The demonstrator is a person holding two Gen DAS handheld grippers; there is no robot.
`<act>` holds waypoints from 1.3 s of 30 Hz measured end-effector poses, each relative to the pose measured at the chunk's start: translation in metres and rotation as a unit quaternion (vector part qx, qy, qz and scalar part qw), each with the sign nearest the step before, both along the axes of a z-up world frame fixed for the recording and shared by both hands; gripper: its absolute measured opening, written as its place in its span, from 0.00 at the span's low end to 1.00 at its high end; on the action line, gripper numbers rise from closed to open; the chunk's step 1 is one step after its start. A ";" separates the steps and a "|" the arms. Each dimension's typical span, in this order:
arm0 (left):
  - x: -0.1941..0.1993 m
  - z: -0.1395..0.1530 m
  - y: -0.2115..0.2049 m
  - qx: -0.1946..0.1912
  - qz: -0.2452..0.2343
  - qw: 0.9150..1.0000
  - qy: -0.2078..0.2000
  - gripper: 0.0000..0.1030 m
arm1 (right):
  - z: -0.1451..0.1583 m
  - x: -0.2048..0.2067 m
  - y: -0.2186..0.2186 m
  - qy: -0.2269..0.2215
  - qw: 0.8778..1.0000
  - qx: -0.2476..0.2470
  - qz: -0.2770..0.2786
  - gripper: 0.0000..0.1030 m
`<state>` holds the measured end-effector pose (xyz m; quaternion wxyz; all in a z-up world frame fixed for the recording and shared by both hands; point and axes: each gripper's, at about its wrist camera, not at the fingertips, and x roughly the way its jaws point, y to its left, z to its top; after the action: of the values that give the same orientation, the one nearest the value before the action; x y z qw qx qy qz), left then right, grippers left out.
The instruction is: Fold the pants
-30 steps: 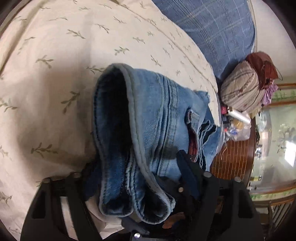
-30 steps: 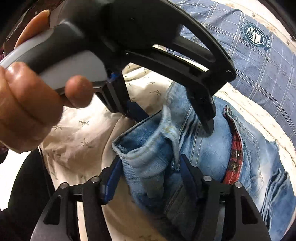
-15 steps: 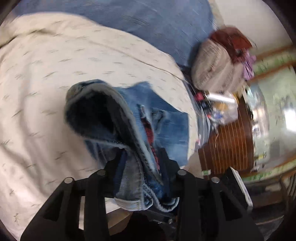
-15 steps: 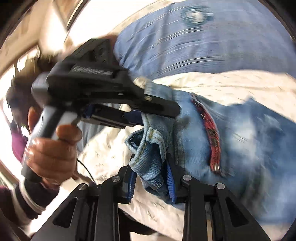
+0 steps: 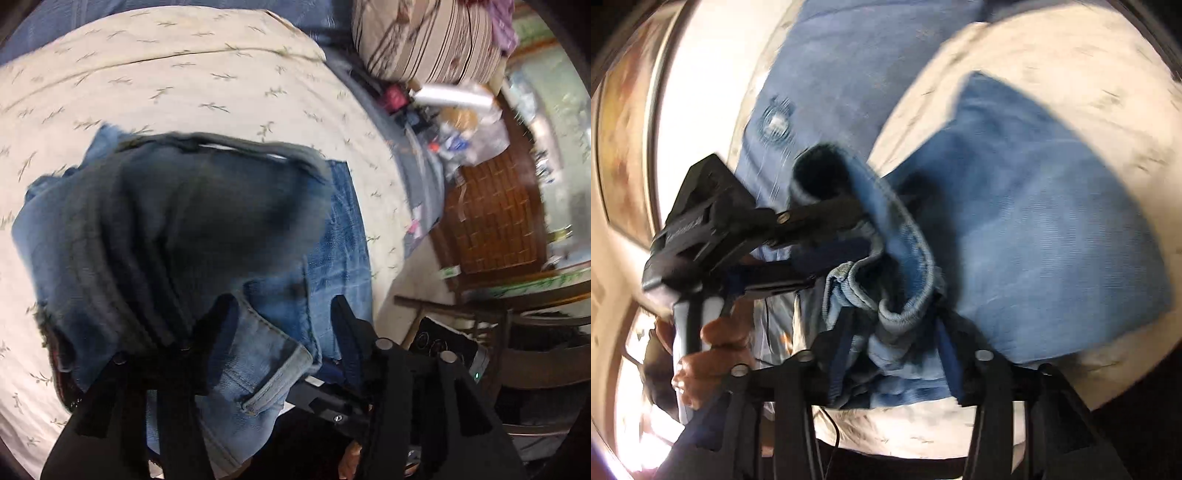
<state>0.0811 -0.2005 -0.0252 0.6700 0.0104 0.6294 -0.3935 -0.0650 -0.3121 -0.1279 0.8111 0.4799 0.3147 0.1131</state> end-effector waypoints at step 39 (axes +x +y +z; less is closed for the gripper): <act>-0.041 0.062 0.032 0.110 0.010 0.944 -0.310 0.60 | 0.033 0.000 0.002 0.017 0.996 -0.092 0.003 0.63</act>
<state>0.0397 -0.1686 0.0363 0.8307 0.1994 0.4297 -0.2925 -0.0653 -0.3105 -0.0952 0.8460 0.4043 0.3389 0.0775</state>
